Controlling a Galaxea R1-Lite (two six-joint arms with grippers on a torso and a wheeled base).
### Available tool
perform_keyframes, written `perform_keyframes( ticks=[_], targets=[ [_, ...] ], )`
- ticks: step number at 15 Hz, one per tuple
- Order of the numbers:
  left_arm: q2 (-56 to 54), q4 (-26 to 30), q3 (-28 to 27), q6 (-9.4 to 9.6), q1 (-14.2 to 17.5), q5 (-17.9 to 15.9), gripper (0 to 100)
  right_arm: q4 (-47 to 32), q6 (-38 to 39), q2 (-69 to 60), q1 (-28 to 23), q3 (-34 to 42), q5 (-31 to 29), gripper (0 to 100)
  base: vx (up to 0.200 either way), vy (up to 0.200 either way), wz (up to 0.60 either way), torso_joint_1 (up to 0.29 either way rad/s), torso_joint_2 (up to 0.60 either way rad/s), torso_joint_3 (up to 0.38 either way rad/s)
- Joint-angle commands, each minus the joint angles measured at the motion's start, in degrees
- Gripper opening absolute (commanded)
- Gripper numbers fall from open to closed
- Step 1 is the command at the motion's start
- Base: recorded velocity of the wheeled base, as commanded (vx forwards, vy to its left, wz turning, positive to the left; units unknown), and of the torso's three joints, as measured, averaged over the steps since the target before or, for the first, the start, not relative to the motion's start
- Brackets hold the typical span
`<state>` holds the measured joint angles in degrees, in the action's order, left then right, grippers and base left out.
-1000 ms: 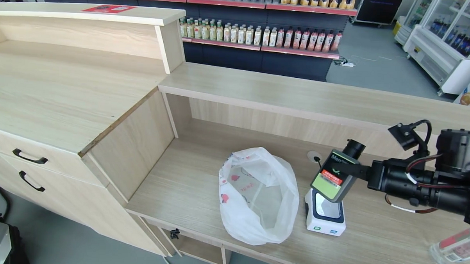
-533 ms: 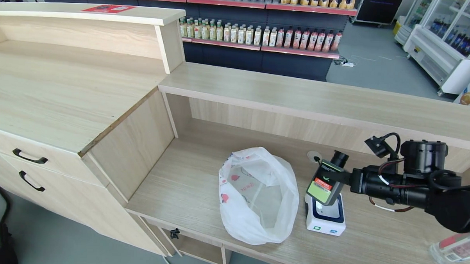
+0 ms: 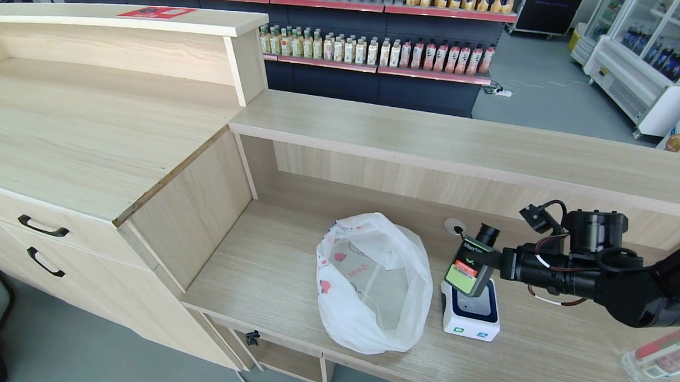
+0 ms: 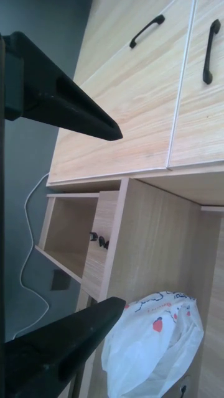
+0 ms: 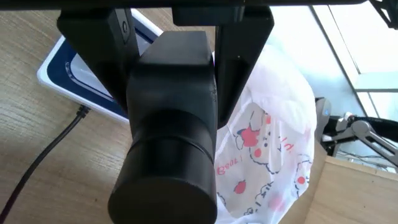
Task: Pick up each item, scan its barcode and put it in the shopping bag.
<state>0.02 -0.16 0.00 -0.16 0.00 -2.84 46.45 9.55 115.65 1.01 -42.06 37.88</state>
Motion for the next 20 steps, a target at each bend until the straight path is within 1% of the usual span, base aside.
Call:
perform_keyframes(
  ticks=[1, 6, 8, 10, 11, 12, 14, 15, 16, 17, 18, 19, 20],
  targets=[
    [-0.02, -0.02, -0.09, -0.02, 0.00, -0.06, 100, 0.05, 0.12, 1.59, 0.57, -0.92, 0.00, 0, 0.000, 0.000, 0.00, 0.000, 0.00, 0.000],
    [-0.02, -0.02, 0.00, -0.02, 0.00, -0.06, 100, 0.05, -0.49, 1.59, 0.92, -0.92, -0.17, 0, 0.000, 0.000, 0.00, 0.000, 0.00, 0.000],
    [-0.02, -0.02, 0.00, -0.02, 0.00, 0.03, 100, -0.22, -2.07, 0.45, 0.75, -0.66, -0.17, 0, 0.000, 0.000, 0.00, 0.000, 0.00, 0.000],
    [-0.02, -0.02, 0.00, -0.02, 0.00, 0.03, 100, -0.30, -2.34, -6.05, 0.83, 1.10, -0.17, 0, 0.000, 0.000, 0.00, 0.000, 0.00, 0.000],
    [-0.02, -0.02, -0.09, -0.02, -0.09, -0.06, 100, 0.14, -3.04, -11.77, 1.10, 3.30, -0.26, 0, 0.000, 0.000, 0.00, 0.000, 0.00, 0.000],
    [-0.02, -0.02, 0.00, -0.02, 0.00, 0.03, 100, 1.54, -6.56, -17.65, 1.19, 5.93, -0.35, 0, 0.000, 0.000, 0.00, 0.000, 0.00, 0.000],
    [-0.02, -0.02, 0.00, -0.02, 0.00, 0.03, 100, 3.83, -16.93, -27.76, 0.75, 10.42, -0.87, 0, 0.000, 0.000, 0.00, 0.000, 0.00, 0.000],
    [-0.02, -0.02, 0.00, -0.02, -0.09, 0.03, 100, 2.51, -21.50, -31.45, 0.04, 11.65, -4.04, 0, 0.000, 0.000, 0.00, 0.000, 0.00, 0.000],
    [-0.02, -0.02, 0.00, -0.02, 0.00, -0.06, 100, -2.41, -25.28, -34.53, -0.48, 12.09, -9.93, 0, 0.000, 0.000, 0.00, 0.000, 0.00, 0.000],
    [-0.02, -0.02, 0.00, -0.02, -0.09, 0.03, 100, -7.07, -29.06, -37.34, -1.80, 12.00, -17.66, 0, 0.000, 0.000, 0.00, 0.000, 0.00, 0.000],
    [-0.02, -0.02, 0.00, -0.02, -0.09, 0.03, 100, -8.74, -32.31, -38.75, -2.51, 12.26, -24.43, 0, 0.000, 0.000, 0.00, 0.000, 0.00, 0.000],
    [-0.02, -0.02, 0.00, -0.02, 0.00, -0.06, 100, -8.39, -33.36, -39.80, -2.51, 12.88, -28.65, 0, 0.000, 0.000, 0.00, 0.000, 0.00, 0.000],
    [-0.02, -0.02, 0.00, -0.02, 0.00, -0.06, 100, -7.60, -33.45, -40.77, -2.51, 12.97, -30.49, 0, 0.000, 0.000, 0.00, 0.000, 0.00, 0.000]
  ],
)
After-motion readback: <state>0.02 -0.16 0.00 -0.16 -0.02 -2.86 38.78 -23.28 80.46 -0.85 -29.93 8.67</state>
